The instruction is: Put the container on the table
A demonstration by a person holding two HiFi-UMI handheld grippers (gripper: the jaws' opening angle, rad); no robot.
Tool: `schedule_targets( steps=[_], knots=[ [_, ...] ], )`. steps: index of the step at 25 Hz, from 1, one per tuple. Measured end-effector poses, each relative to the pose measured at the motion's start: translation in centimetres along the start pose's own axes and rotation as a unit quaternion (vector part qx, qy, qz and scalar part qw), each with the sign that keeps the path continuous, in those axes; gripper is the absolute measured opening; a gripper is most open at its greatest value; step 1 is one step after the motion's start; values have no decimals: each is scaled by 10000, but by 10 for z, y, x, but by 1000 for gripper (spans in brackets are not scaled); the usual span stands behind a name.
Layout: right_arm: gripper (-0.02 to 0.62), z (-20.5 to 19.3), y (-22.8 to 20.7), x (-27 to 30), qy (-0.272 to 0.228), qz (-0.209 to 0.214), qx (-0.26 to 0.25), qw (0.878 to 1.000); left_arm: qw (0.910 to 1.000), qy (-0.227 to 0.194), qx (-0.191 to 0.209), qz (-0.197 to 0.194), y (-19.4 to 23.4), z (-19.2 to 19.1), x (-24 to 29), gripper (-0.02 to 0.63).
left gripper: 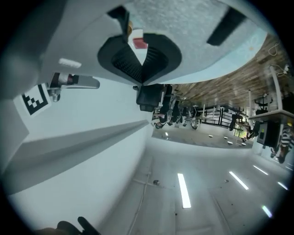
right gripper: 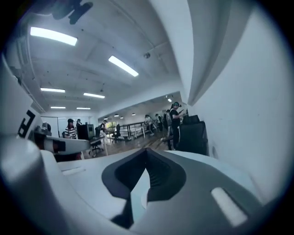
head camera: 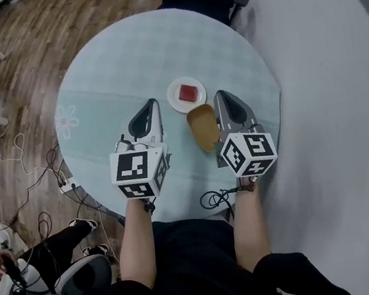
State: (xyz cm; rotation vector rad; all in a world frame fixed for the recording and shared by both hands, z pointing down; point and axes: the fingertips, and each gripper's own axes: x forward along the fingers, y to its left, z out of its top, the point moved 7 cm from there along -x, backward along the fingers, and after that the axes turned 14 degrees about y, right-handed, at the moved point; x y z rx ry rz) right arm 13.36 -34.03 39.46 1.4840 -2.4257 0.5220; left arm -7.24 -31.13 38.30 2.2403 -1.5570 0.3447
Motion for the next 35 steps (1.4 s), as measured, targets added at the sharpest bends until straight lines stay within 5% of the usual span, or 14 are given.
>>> schedule_targets(
  steps=[4, 16, 35],
  knots=[
    [11, 25, 5, -28, -671, 20, 241, 9975, 9989, -416, 143, 152, -7, 23, -15, 2],
    [9, 45, 34, -78, -1158, 109, -121, 9931, 9953, -879, 324, 255, -29, 38, -59, 2],
    [9, 47, 40, -86, -1018, 5, -438, 9938, 9972, -680, 266, -130, -37, 29, -55, 3]
  ],
)
